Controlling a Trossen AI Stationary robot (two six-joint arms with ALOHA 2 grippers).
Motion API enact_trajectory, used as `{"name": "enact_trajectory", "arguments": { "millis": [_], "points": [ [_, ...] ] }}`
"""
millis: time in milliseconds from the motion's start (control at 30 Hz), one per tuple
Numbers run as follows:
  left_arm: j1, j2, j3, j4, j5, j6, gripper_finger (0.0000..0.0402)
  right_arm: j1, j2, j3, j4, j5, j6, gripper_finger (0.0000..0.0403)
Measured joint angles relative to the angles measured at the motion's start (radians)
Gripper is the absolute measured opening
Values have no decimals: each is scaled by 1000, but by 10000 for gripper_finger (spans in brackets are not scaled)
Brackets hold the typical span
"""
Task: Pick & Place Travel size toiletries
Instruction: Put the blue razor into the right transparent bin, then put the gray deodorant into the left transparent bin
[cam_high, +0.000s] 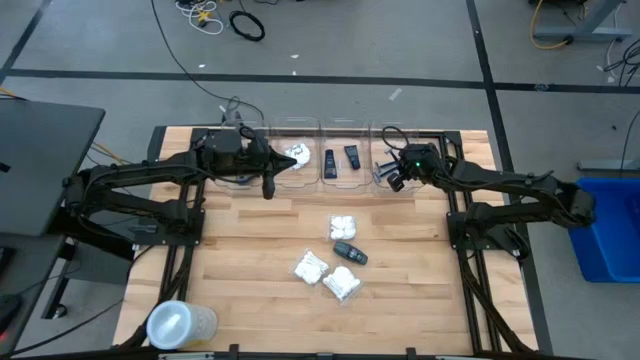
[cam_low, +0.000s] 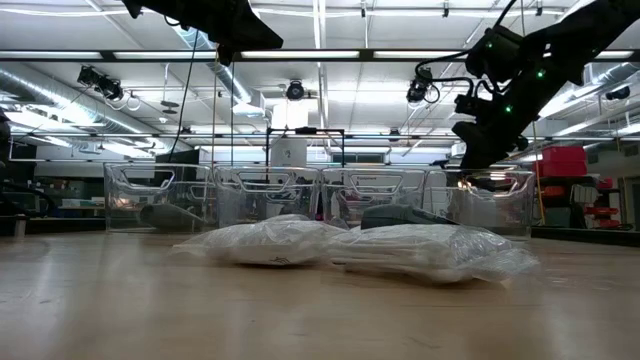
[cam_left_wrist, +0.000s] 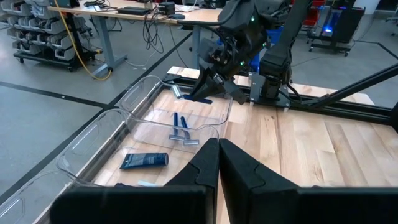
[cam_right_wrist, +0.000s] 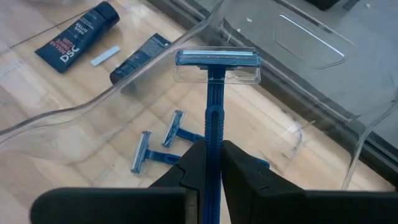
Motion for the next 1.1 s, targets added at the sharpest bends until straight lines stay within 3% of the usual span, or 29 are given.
{"name": "enact_trajectory", "arguments": {
  "millis": [333, 800, 1100],
  "points": [
    [0, 0, 0, 0, 0, 0, 20, 0, 0, 0, 5, -2, 7, 52],
    [0, 0, 0, 0, 0, -11, 20, 0, 0, 0, 4, 0, 7, 190],
    [0, 0, 0, 0, 0, -14, 20, 9, -3, 64, -27, 1, 7, 222]
  ]
}}
